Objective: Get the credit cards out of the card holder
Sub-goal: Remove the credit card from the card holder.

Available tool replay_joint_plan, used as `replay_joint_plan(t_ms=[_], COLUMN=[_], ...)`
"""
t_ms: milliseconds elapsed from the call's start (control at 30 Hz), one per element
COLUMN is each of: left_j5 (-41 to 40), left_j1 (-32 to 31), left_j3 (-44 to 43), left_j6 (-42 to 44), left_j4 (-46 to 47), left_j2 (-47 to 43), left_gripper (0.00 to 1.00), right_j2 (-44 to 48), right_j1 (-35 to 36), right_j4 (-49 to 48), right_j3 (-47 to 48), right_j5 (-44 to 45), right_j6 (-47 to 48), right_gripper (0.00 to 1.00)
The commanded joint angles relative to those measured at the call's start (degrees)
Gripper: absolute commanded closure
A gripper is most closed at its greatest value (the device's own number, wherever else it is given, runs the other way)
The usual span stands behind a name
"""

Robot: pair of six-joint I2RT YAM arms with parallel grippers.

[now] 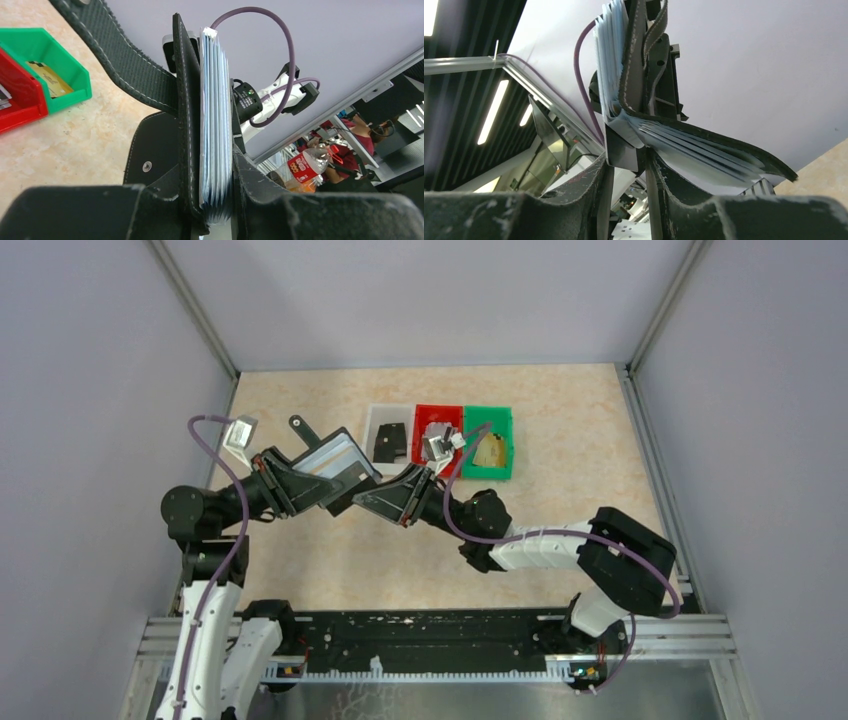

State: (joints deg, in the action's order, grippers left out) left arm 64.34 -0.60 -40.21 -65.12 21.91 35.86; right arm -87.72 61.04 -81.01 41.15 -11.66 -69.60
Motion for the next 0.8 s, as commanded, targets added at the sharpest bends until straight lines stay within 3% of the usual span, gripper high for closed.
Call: replay_joint_plan(t_ms=[0, 167, 333, 433, 600, 767], left_j5=[0.7, -0.1, -0.5, -0.8, -1.5, -1.8], left_j1=[-0.4, -0.4, -0.4, -0.4, -0.4, -0.4], left_j3=[-2.3, -3.2, -3.7, -4.3, -1.7, 0.5], left_j6=[4.3, 7.6, 6.7, 5.3, 0.4, -5.5], left_j4=[-2.4, -5.8, -5.6, -4.7, 0.6, 8.1], left_j2=[-1.2, -1.3, -1.2, -0.9, -0.6, 0.2], left_gripper=[0.95, 0.95, 0.92, 0.86, 0.61, 0.61], right_j2=[0.1, 0.5, 0.5, 0.3, -0.2, -0.7], right_j1=[-1.0, -1.0, -1.0, -1.0, -1.0, -0.9], right_j4=[-3.8, -3.7, -0.9, -0.8, -0.7, -2.8], right_j3=[3.9, 3.7, 3.6, 2.6, 1.4, 0.4], right_j5=[1.1, 0.9, 0.0, -0.4, -1.0, -1.0], right_j6=[0.2, 0.6, 1.2, 1.6, 3.3, 4.3], right_gripper=[0.71, 0.71, 1.0, 1.0, 1.0, 1.0])
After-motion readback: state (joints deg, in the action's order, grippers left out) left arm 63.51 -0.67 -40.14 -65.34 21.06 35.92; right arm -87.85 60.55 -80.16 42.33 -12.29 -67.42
